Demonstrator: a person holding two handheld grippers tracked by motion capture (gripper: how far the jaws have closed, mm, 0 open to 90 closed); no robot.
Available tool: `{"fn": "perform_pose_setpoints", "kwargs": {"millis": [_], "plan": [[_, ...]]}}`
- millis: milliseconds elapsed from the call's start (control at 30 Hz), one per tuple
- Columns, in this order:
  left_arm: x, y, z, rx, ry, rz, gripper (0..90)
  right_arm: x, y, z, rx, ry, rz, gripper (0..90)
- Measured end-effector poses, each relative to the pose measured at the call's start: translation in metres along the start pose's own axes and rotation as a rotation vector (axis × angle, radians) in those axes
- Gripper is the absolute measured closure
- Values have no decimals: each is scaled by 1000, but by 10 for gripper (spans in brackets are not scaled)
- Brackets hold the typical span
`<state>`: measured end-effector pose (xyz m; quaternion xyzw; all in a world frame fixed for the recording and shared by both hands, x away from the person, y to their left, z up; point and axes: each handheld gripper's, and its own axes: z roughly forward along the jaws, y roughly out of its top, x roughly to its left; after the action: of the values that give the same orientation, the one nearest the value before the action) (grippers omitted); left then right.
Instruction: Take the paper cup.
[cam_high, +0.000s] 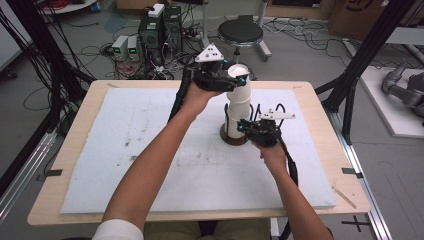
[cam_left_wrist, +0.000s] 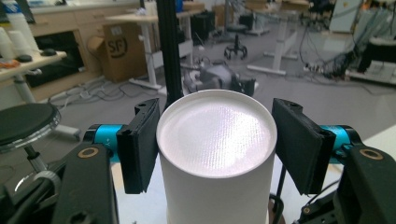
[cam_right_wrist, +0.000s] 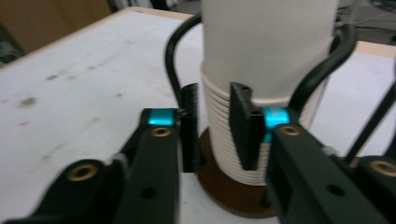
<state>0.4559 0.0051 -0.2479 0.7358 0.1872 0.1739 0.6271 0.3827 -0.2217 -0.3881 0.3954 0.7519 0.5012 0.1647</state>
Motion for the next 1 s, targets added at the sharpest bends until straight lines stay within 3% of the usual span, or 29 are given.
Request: {"fn": "perform_pose_setpoints", "kwargs": {"millis": [167, 267, 367, 467, 633, 667, 733, 800, 1000], "plan": [[0, 14, -16, -43, 2, -2, 350, 3, 1, -4, -12, 38, -24, 622], [-1, 22, -29, -44, 11, -3, 351, 8, 3, -12, -49, 91, -61, 553], [-4, 24, -43, -27, 10, 10, 351, 11, 4, -16, -71, 110, -86, 508], [-7, 21, -56, 8, 15, 27, 350, 17, 6, -25, -115, 144, -117, 438], [-10, 14, -77, 35, 26, 17, 350, 23, 8, -31, -138, 155, -163, 351], [-11, 11, -83, 36, 27, 9, 350, 26, 9, -33, -144, 147, -182, 289], [-12, 7, -91, 46, 29, 7, 350, 27, 10, -34, -144, 152, -178, 278], [-13, 1, -99, 54, 26, 2, 350, 30, 11, -36, -154, 152, -188, 209], [-20, -13, -118, 71, 16, -4, 350, 37, 15, -45, -170, 142, -216, 201]]}}
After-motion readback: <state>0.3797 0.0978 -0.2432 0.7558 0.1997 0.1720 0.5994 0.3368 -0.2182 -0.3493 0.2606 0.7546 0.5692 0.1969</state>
